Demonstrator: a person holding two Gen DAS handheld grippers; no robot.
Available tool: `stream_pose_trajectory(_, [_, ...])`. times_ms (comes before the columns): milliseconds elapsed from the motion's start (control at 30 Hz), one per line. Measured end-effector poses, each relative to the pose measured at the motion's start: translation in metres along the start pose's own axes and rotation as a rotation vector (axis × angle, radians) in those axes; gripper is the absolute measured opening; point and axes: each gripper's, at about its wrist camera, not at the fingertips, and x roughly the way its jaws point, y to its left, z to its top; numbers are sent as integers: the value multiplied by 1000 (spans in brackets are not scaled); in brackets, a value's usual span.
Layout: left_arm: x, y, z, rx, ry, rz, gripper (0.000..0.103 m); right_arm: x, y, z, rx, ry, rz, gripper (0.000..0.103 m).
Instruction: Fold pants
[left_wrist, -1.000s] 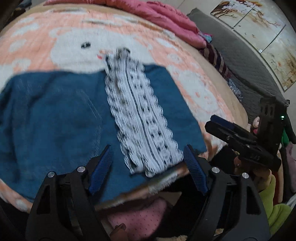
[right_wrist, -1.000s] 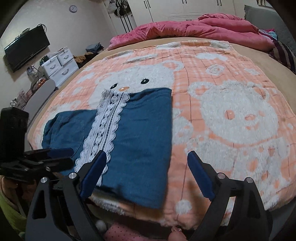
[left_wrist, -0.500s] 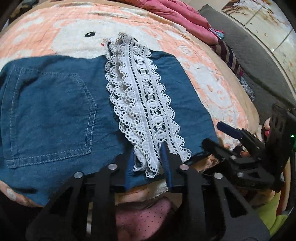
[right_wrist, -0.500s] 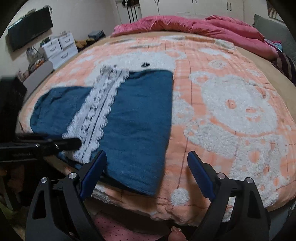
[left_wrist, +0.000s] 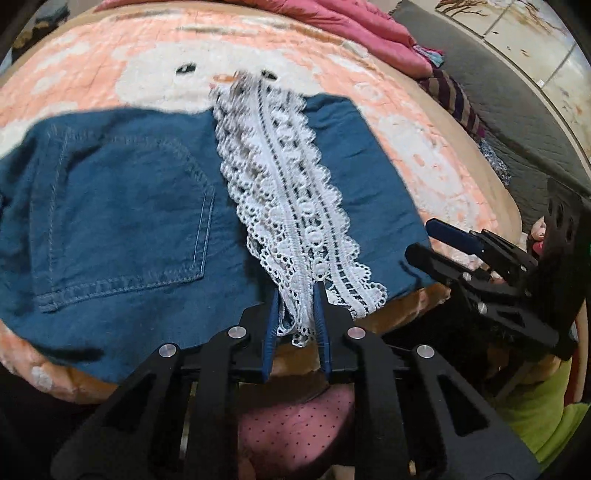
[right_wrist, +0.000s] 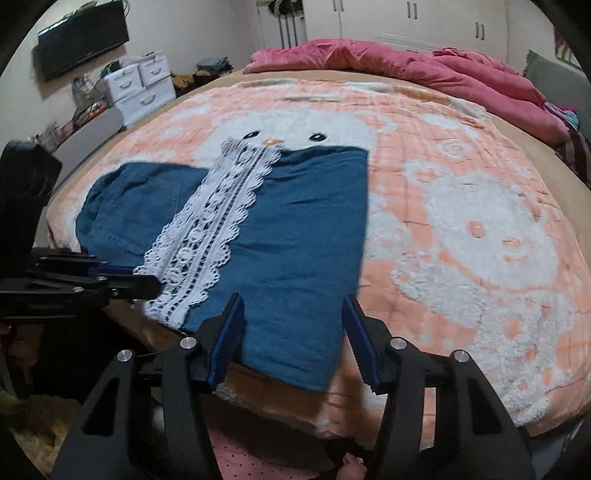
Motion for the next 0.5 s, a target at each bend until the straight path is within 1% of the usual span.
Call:
stream_pose_trajectory(167, [1, 1, 1, 4, -10, 26, 23, 17, 3, -3, -29, 53, -25, 54])
stream_pose_trajectory(233, [1, 0, 1, 9, -12, 35, 25, 23, 2, -4, -25, 67, -26, 54])
stream_pose_trajectory(433, [-4, -4, 1, 29, -30, 63, 29, 26, 1, -7, -29, 69, -28, 55])
stream_pose_trajectory(467, [-6, -4, 2, 31, -36, 71, 33, 25, 1, -7, -30, 68, -29, 55])
stream_pose_trajectory(500, [-7, -5, 2, 31, -40, 80, 34, 24, 1, -6, -30, 67, -30, 55])
